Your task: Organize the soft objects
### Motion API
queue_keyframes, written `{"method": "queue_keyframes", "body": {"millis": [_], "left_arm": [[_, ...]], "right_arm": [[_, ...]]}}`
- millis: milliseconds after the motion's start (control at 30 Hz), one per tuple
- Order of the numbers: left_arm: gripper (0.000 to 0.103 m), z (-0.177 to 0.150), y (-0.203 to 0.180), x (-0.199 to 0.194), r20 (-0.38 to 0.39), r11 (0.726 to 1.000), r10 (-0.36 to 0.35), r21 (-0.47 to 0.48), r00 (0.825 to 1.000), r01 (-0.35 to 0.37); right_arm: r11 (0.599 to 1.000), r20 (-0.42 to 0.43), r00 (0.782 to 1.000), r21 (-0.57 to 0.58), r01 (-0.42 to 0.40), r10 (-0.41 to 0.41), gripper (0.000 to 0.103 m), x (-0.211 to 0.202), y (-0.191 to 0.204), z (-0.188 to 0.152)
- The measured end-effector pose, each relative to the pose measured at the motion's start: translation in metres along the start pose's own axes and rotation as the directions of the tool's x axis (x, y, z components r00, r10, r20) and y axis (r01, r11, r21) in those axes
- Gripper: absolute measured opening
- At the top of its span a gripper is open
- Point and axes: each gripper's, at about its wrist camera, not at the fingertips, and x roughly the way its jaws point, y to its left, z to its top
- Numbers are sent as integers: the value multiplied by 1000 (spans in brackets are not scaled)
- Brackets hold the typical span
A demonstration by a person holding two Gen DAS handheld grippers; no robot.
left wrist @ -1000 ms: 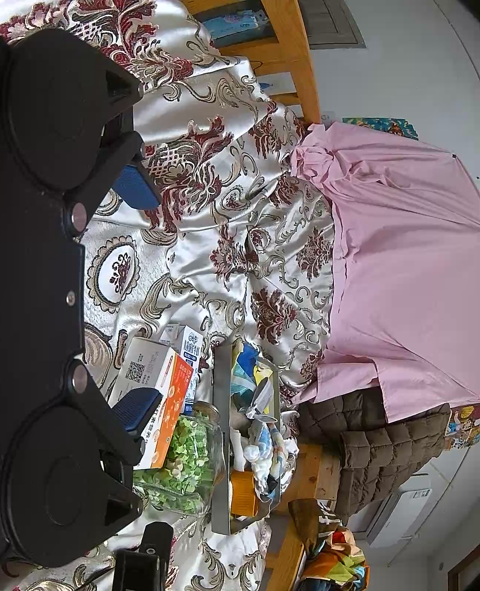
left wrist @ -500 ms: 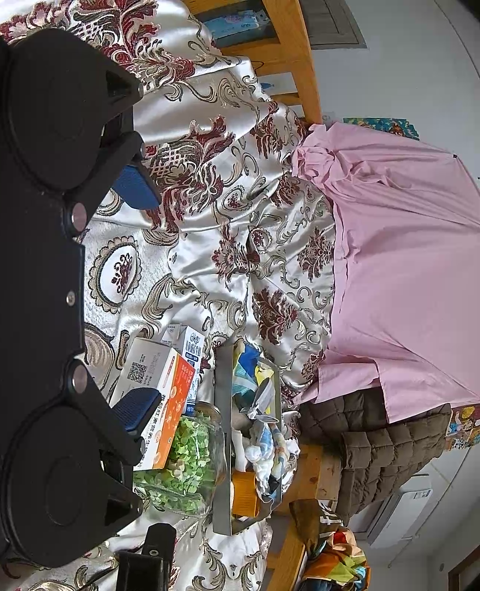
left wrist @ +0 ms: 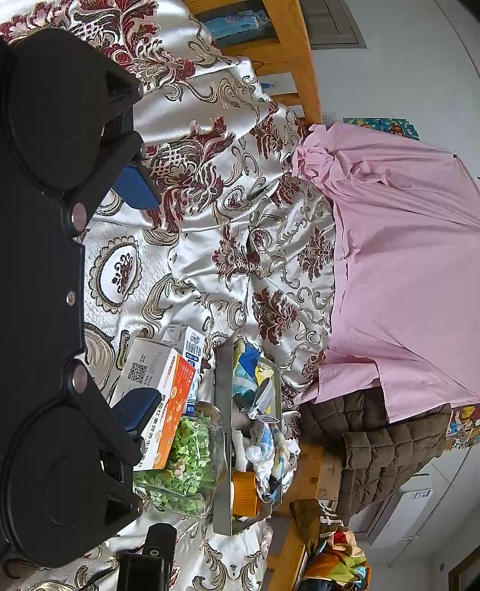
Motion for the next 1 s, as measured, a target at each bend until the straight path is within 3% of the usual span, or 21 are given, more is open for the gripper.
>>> {"method": "queue_keyframes", "body": {"millis": [1000], "left_arm": [[102, -4, -6, -2, 2, 997, -33, 64, 999, 32]], "right_arm": [[1000, -1, 1000, 0, 0, 0, 103, 0, 0, 0]]}}
